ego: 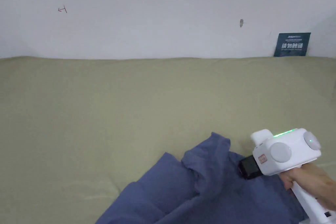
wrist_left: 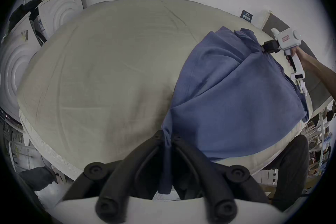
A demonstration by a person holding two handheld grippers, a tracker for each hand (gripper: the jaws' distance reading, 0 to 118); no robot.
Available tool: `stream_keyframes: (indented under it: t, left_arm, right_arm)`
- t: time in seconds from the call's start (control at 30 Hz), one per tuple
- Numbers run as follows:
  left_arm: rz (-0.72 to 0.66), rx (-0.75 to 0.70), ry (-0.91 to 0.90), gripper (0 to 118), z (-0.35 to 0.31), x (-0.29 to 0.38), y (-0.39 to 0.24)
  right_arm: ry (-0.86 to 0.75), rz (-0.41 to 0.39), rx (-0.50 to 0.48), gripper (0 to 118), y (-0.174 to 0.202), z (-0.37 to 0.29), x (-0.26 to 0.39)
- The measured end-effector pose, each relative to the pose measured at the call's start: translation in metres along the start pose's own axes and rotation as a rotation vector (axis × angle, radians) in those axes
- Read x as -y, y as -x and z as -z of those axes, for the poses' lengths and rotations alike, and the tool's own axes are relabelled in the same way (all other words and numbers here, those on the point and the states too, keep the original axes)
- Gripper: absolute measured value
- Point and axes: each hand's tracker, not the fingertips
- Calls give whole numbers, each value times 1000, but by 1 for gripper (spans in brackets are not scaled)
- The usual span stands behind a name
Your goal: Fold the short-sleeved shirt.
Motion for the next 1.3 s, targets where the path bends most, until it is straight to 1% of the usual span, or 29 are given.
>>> stream_keyframes:
  t: [0.03, 0.07, 0.1, 0.13, 0.17, 0.2, 0.23, 0.27, 0.33, 0.37, 0.4, 0.47, 0.57, 0.63, 0.73, 0.8, 0.87, 0.93, 1.0, 1.1, 1.2, 1.3]
  left_arm:
    - [-3, 1, 0, 6, 1, 0, 2]
    - [-3, 2, 0, 6, 2, 1, 5]
    - [-5, 1, -1, 6, 2, 1, 5]
    - [-8, -2, -2, 6, 2, 1, 4]
    - [-7, -6, 0, 6, 1, 0, 2]
    - [-1, -11, 2, 6, 0, -1, 1]
    - [4, -18, 5, 6, -1, -2, -1]
    - [6, -23, 10, 6, -3, -3, -3]
    - [11, -26, 22, 6, -7, -7, 2]
    - [4, -24, 16, 6, -14, -10, 3]
    - [0, -15, -9, 6, -23, -15, 3]
    - [-27, 5, -91, 6, -56, -32, -4]
    - [-65, 55, -210, 6, -108, -65, -13]
    - [-67, 85, -259, 6, -140, -93, -22]
    - [-16, 77, -375, 6, -194, -137, -45]
    - [20, 73, -431, 6, -226, -165, -59]
    - [48, 74, -460, 6, -255, -192, -74]
    - [63, 58, -491, 6, -277, -215, -87]
    - [70, 32, -527, 6, -293, -233, -97]
    - [76, 14, -561, 6, -313, -254, -110]
    - [78, -1, -583, 6, -327, -267, -121]
    - [81, -47, -607, 6, -331, -277, -127]
  right_arm:
    - [-27, 30, -1, 99, 3, -3, 1]
    - [-1, 100, 12, 97, 3, -11, -3]
    - [7, 155, -16, 83, 2, -15, -4]
    - [-36, 120, -44, 28, 6, -28, -2]
    - [-72, 20, 38, 0, 14, -38, 0]
    - [-116, -21, 92, 0, 18, -50, 2]
    - [-146, -51, 62, 0, 26, -82, 13]
    - [-169, -34, 45, 0, 26, -104, 20]
    - [-260, -29, 70, 0, 24, -149, 33]
    - [-261, -4, 29, 0, 2, -159, 32]
    - [-283, 7, 18, 0, -6, -179, 35]
    - [-359, 12, 32, 0, -24, -227, 44]
    - [-485, 33, 85, 0, -42, -301, 59]
    - [-555, 51, 107, 0, -52, -348, 69]
    - [-654, 101, 143, 0, -74, -411, 84]
    - [-707, 117, 193, 0, -78, -451, 95]
    - [-771, 162, 235, 0, -90, -484, 105]
    - [-798, 217, 238, 0, -100, -508, 111]
    - [-831, 253, 253, 0, -109, -526, 116]
    - [-852, 291, 264, 0, -121, -539, 114]
    - [-870, 297, 287, 0, -126, -543, 106]
    - [-898, 345, 257, 0, -132, -546, 94]
